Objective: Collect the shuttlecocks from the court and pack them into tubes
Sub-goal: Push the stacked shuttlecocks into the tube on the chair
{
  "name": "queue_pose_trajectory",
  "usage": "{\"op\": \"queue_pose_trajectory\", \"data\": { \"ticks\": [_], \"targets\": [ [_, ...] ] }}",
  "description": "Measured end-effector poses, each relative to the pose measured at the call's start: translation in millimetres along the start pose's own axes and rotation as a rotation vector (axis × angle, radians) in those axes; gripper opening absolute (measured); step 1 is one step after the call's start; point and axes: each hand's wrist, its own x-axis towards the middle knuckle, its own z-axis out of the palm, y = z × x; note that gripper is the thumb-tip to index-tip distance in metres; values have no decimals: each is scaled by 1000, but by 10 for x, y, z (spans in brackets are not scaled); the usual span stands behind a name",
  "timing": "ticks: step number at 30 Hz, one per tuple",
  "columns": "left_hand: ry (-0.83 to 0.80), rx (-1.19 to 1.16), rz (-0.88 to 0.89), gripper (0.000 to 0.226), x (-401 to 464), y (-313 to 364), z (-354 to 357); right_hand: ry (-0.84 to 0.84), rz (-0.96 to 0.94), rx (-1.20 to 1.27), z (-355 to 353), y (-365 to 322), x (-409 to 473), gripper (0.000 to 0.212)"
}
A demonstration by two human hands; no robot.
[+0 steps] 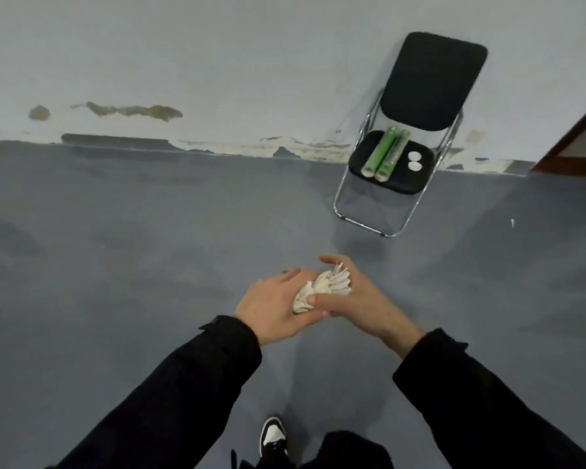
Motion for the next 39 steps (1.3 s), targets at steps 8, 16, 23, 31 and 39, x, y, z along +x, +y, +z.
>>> {"op": "queue_pose_trajectory", "data": {
  "ticks": [8, 16, 23, 31, 39],
  "targets": [
    [-105, -17, 153, 60, 1313, -102, 66, 229, 11, 54, -709, -92, 550, 83],
    [-151, -6, 204, 48, 2974, -89, 170, 312, -4, 92, -1876, -227, 1526, 75],
    [-234, 44, 154, 73, 4325, -31, 125, 271, 52, 137, -2903, -464, 2385, 51],
    [-376, 81, 149, 78, 5778, -462, 119, 380, 120, 195, -3594, -486, 3547, 45],
    [-472, 10, 122, 108, 7092, -936, 327, 594, 200, 307, -4175, -379, 4576, 39]
  ]
}}
